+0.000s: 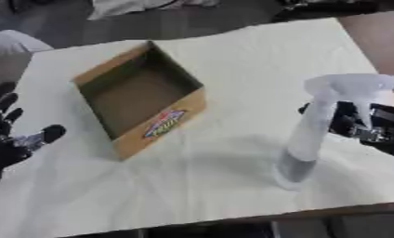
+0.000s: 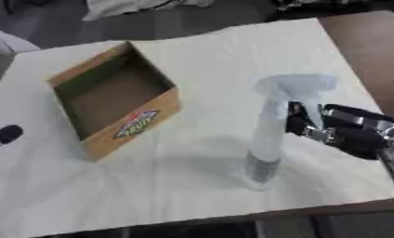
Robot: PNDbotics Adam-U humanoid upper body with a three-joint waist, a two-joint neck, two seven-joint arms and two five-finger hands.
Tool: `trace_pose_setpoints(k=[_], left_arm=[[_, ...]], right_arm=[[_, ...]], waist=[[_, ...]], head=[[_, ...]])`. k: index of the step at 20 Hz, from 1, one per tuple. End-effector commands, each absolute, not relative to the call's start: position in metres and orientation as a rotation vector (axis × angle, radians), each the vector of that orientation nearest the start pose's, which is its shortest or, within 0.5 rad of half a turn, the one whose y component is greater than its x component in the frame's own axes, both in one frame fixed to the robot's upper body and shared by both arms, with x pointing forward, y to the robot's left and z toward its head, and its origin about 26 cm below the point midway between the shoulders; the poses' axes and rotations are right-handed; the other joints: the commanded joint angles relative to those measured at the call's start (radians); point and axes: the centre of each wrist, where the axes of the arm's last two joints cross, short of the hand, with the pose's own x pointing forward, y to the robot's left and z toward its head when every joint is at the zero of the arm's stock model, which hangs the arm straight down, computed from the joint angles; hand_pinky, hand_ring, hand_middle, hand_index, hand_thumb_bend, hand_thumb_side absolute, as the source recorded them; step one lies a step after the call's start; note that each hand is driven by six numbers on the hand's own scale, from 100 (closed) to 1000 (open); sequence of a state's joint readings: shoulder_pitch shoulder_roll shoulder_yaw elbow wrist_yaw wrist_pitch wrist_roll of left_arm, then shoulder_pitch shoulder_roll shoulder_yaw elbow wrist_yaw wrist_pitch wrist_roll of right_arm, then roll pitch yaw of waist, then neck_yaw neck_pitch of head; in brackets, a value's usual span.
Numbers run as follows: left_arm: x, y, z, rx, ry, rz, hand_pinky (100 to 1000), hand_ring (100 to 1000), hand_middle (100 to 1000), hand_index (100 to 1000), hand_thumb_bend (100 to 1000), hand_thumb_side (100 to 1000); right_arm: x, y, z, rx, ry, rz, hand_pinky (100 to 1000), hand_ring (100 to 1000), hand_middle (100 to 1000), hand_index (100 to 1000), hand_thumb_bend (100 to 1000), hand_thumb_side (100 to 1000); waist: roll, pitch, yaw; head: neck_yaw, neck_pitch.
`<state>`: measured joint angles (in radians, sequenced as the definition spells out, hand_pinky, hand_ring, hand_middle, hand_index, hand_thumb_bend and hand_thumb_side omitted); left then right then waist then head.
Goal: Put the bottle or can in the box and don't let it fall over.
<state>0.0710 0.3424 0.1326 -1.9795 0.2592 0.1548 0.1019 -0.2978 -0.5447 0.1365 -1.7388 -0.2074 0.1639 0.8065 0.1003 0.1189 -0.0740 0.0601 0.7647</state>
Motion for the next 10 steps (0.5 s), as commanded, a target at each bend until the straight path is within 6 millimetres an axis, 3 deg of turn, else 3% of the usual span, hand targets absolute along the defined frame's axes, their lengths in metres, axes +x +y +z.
trace_pose_setpoints(k=[1, 10], left_arm=[[0.2451, 0.3319, 0.1196, 0.191, -1.800, 0.010, 1000, 1000, 965, 855, 998, 100], [0.2452, 0.3314, 0.1193, 0.186, -1.799, 0.013, 1000, 1000, 964, 853, 994, 100]], right_arm=[[0.3302, -0.2894, 0.1595, 0.440, -1.499, 1.165, 1000, 1000, 1000, 1000, 100, 659], [0.3296, -0.2862, 0.1584, 0.429, -1.520, 1.158, 1000, 1000, 1000, 1000, 100, 655]], waist=[[-0.002, -0.003, 0.003], [-0.001, 0.001, 0.003]], head=[[0.000, 0.005], [0.000, 0.005]])
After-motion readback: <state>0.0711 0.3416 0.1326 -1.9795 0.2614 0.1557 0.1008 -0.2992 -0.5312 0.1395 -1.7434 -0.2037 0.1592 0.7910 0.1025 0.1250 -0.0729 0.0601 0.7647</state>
